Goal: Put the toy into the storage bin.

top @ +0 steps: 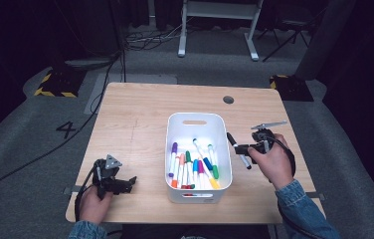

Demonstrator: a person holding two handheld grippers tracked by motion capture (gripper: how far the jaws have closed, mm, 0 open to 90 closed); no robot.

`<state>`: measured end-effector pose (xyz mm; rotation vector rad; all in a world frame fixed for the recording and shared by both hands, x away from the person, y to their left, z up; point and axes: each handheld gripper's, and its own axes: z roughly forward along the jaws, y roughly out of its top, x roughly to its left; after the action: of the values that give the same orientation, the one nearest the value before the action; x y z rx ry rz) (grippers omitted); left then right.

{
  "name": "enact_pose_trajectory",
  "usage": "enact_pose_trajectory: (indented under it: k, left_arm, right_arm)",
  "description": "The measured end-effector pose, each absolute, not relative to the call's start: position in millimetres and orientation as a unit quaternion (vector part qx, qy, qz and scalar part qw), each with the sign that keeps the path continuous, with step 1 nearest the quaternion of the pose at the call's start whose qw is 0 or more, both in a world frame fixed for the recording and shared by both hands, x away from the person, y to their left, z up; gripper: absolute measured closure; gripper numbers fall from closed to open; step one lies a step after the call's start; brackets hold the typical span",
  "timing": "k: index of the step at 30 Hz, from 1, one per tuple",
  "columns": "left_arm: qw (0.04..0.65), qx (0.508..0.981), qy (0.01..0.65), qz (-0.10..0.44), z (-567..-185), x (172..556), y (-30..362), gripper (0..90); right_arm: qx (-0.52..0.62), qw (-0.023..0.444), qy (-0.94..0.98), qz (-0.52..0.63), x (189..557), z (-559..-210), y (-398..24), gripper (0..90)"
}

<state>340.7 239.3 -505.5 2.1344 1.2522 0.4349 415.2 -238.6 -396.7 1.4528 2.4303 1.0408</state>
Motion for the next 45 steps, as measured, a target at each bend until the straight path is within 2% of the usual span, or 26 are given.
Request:
enact_pose_trajectory:
  k: [26, 45]
  left_arm:
    - [0.309, 0.808, 0.474, 0.165, -505.5, 340.7, 239.4, 0.0]
    - [0.309, 0.808, 0.474, 0.165, -505.5, 340.7, 239.4, 0.0]
  right_arm:
    - [0.431, 0.076, 0.811, 0.389, 374.2, -340.8, -233.6, 77.1]
    - [0.368, 0.049, 0.831, 0.415, 349.0, -317.9, -193.4, 77.1]
